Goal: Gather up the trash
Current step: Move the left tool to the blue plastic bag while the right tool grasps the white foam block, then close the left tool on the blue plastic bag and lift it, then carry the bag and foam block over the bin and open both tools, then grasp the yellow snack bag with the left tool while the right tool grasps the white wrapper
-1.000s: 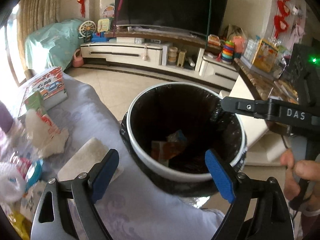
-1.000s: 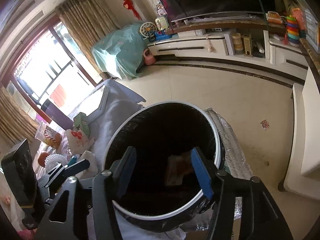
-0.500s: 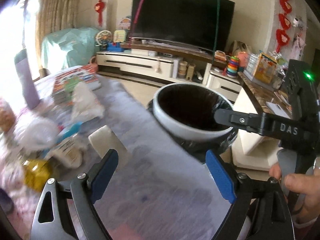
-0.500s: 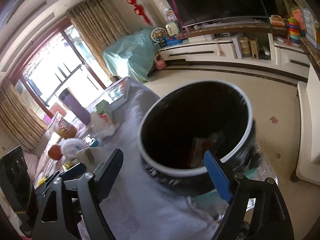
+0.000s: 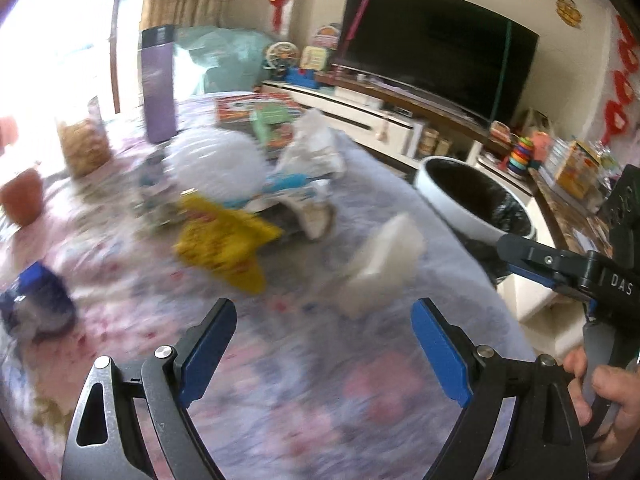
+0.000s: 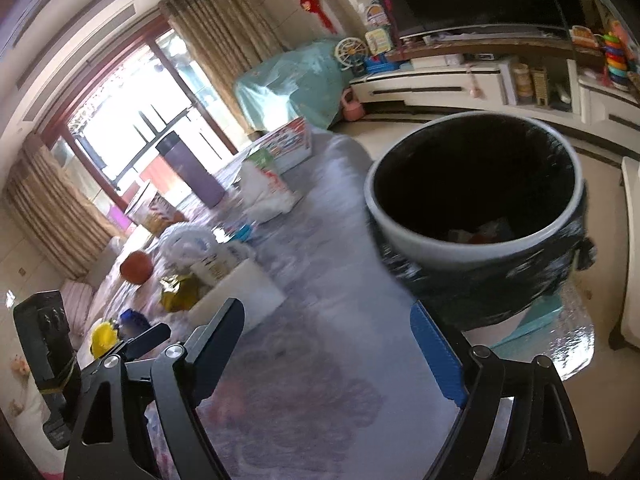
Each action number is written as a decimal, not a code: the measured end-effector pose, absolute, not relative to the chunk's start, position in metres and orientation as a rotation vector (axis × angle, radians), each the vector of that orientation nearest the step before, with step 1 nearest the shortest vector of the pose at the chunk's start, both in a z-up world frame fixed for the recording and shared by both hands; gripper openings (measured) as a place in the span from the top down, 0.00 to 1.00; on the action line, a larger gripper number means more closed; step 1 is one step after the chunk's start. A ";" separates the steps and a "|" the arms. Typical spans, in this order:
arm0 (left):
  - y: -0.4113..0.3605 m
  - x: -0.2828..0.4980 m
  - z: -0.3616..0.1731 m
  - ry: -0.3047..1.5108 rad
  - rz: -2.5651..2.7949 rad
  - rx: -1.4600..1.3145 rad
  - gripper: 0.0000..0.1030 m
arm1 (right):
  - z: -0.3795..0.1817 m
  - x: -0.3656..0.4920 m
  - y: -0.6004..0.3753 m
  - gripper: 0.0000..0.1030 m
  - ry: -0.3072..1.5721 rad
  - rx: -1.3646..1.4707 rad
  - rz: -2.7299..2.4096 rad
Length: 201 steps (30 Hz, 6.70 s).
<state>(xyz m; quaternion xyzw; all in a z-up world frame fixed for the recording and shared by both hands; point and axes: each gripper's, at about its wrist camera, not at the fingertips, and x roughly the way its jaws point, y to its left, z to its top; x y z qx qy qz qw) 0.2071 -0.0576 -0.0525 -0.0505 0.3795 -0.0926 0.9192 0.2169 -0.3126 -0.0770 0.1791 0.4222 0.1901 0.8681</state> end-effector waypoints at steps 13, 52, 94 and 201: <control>-0.004 0.157 -0.043 0.771 -0.053 -0.159 0.13 | -0.085 0.209 -0.251 0.16 0.906 0.298 0.472; 0.103 0.207 -0.066 0.807 0.155 -0.209 0.45 | -0.109 0.219 -0.223 0.33 0.931 0.208 0.387; -0.112 0.229 -0.044 0.788 -0.385 -0.012 0.44 | -0.062 0.205 -0.353 0.33 0.807 0.334 0.271; -0.054 0.183 -0.052 0.849 -0.150 -0.229 0.21 | -0.087 0.217 -0.297 0.14 0.927 0.334 0.473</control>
